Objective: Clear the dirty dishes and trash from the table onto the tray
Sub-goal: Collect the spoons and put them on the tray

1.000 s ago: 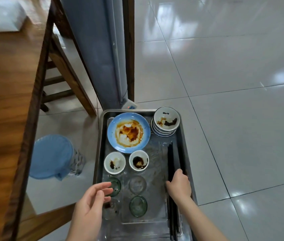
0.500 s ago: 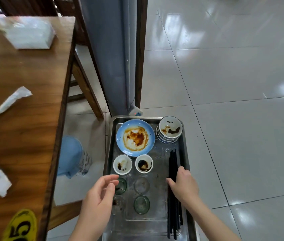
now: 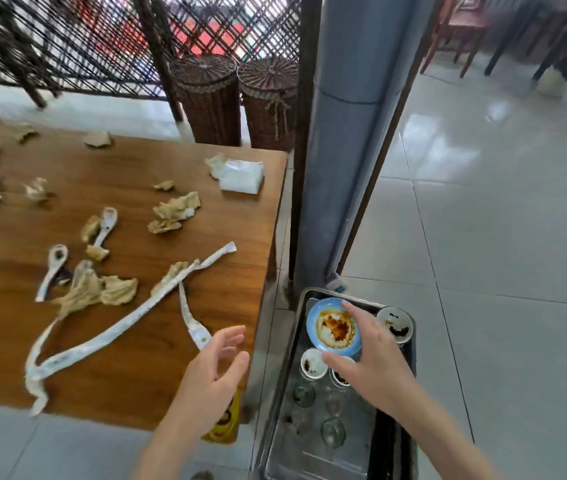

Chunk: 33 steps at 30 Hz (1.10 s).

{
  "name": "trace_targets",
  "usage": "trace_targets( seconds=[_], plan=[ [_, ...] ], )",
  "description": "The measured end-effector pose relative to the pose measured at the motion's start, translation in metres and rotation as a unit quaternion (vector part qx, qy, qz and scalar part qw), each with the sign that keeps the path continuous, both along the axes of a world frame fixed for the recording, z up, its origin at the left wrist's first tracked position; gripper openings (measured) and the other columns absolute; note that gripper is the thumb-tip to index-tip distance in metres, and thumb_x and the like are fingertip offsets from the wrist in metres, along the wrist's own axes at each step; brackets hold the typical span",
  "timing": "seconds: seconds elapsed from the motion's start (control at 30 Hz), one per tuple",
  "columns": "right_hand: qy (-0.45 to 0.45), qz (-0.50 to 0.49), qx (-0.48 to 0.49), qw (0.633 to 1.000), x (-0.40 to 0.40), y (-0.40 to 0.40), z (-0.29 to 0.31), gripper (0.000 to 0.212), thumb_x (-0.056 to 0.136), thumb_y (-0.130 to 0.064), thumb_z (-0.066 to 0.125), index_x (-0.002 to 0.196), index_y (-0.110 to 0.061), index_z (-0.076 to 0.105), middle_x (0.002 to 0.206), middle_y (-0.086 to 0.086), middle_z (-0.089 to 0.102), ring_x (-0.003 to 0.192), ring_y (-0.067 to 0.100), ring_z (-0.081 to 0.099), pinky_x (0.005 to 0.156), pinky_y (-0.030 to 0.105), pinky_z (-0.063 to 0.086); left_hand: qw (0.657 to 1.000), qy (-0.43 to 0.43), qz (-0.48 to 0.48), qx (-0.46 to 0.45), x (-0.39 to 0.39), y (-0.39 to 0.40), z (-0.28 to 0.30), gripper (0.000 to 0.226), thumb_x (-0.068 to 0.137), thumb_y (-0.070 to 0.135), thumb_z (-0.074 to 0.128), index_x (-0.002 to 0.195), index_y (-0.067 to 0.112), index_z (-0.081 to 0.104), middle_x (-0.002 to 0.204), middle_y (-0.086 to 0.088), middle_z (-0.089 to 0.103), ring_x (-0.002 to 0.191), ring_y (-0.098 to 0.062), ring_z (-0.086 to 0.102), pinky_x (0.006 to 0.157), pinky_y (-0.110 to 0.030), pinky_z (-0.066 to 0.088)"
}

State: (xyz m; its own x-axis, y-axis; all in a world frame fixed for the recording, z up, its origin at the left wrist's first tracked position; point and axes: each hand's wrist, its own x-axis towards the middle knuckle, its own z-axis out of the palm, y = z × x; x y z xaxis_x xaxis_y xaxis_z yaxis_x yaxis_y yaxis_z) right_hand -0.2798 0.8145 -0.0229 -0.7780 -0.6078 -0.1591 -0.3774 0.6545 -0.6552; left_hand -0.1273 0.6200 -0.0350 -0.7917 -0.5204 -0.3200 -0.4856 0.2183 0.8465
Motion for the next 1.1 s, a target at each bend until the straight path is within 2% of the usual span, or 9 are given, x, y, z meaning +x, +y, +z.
trace_targets(
  seconds=[0.07, 0.13, 0.23, 0.33, 0.4, 0.53, 0.63, 0.8, 1.1],
  plan=[
    [0.013, 0.031, 0.010, 0.999, 0.007, -0.021, 0.025, 0.086, 0.076, -0.045, 0.070, 0.146, -0.029, 0.022, 0.142, -0.009, 0.037, 0.129, 0.009, 0.033, 0.108, 0.034, 0.034, 0.999, 0.002, 0.014, -0.029, 0.014, -0.027, 0.018, 0.028, 0.088, 0.037, 0.057, 0.112, 0.049, 0.045, 0.117, 0.027, 0.050, 0.111, -0.003, 0.051, 0.088, -0.016, 0.043],
    [0.030, 0.052, 0.014, 0.998, 0.015, -0.044, 0.044, 0.089, 0.076, -0.046, 0.070, 0.147, -0.029, 0.018, 0.148, -0.008, 0.031, 0.134, 0.011, 0.027, 0.111, 0.034, 0.030, 0.998, 0.000, 0.026, -0.061, 0.030, -0.056, 0.032, 0.035, 0.088, 0.038, 0.058, 0.118, 0.047, 0.044, 0.121, 0.027, 0.049, 0.112, -0.001, 0.048, 0.085, -0.013, 0.040],
    [0.039, 0.073, 0.012, 0.996, 0.037, -0.083, 0.064, 0.092, 0.076, -0.048, 0.070, 0.148, -0.029, 0.016, 0.152, -0.008, 0.026, 0.138, 0.011, 0.021, 0.111, 0.030, 0.022, 0.995, -0.019, 0.042, -0.091, 0.059, -0.106, 0.050, 0.044, 0.088, 0.038, 0.059, 0.127, 0.044, 0.041, 0.132, 0.019, 0.044, 0.118, -0.002, 0.041, 0.089, -0.020, 0.040],
    [0.038, 0.073, 0.017, 0.996, 0.061, -0.120, 0.072, 0.093, 0.075, -0.051, 0.069, 0.148, -0.030, 0.015, 0.152, -0.009, 0.026, 0.139, 0.010, 0.021, 0.111, 0.029, 0.022, 0.990, -0.040, 0.041, -0.129, 0.088, -0.158, 0.063, 0.051, 0.086, 0.038, 0.062, 0.132, 0.038, 0.040, 0.139, 0.012, 0.043, 0.124, -0.007, 0.040, 0.095, -0.028, 0.040],
    [0.033, 0.060, 0.023, 0.997, 0.078, -0.144, 0.073, 0.093, 0.075, -0.053, 0.068, 0.148, -0.030, 0.015, 0.152, -0.008, 0.026, 0.139, 0.011, 0.023, 0.112, 0.032, 0.025, 0.990, -0.049, 0.036, -0.131, 0.106, -0.192, 0.072, 0.055, 0.085, 0.037, 0.063, 0.135, 0.036, 0.039, 0.141, 0.010, 0.042, 0.126, -0.009, 0.039, 0.098, -0.031, 0.040],
    [0.022, 0.045, 0.037, 0.998, 0.108, -0.192, 0.075, 0.094, 0.075, -0.057, 0.067, 0.147, -0.031, 0.014, 0.153, -0.009, 0.024, 0.140, 0.011, 0.022, 0.112, 0.033, 0.026, 0.986, -0.050, 0.032, -0.158, 0.135, -0.251, 0.088, 0.061, 0.084, 0.035, 0.065, 0.138, 0.032, 0.037, 0.141, 0.009, 0.042, 0.119, -0.002, 0.038, 0.096, -0.028, 0.040],
    [0.008, 0.060, 0.032, 0.998, 0.122, -0.227, 0.078, 0.093, 0.075, -0.054, 0.067, 0.148, -0.032, 0.013, 0.153, -0.010, 0.022, 0.140, 0.011, 0.019, 0.112, 0.032, 0.023, 0.983, -0.061, 0.047, -0.168, 0.151, -0.282, 0.096, 0.064, 0.083, 0.035, 0.066, 0.139, 0.031, 0.036, 0.143, 0.007, 0.040, 0.128, -0.009, 0.038, 0.098, -0.032, 0.041],
    [0.008, 0.093, 0.028, 0.995, 0.124, -0.283, 0.086, 0.093, 0.075, -0.051, 0.070, 0.147, -0.034, 0.013, 0.152, -0.012, 0.024, 0.140, 0.010, 0.019, 0.112, 0.032, 0.025, 0.976, -0.082, 0.082, -0.187, 0.164, -0.314, 0.104, 0.065, 0.084, 0.036, 0.065, 0.141, 0.031, 0.034, 0.149, 0.003, 0.033, 0.136, -0.016, 0.030, 0.104, -0.036, 0.036],
    [0.014, 0.156, 0.067, 0.985, 0.138, -0.374, 0.085, 0.097, 0.074, -0.050, 0.072, 0.147, -0.036, 0.010, 0.153, -0.011, 0.023, 0.141, 0.011, 0.020, 0.113, 0.034, 0.029, 0.972, -0.088, 0.138, -0.166, 0.201, -0.383, 0.090, 0.064, 0.085, 0.033, 0.065, 0.141, 0.031, 0.035, 0.145, 0.006, 0.038, 0.131, -0.014, 0.036, 0.103, -0.036, 0.037]
  ],
)
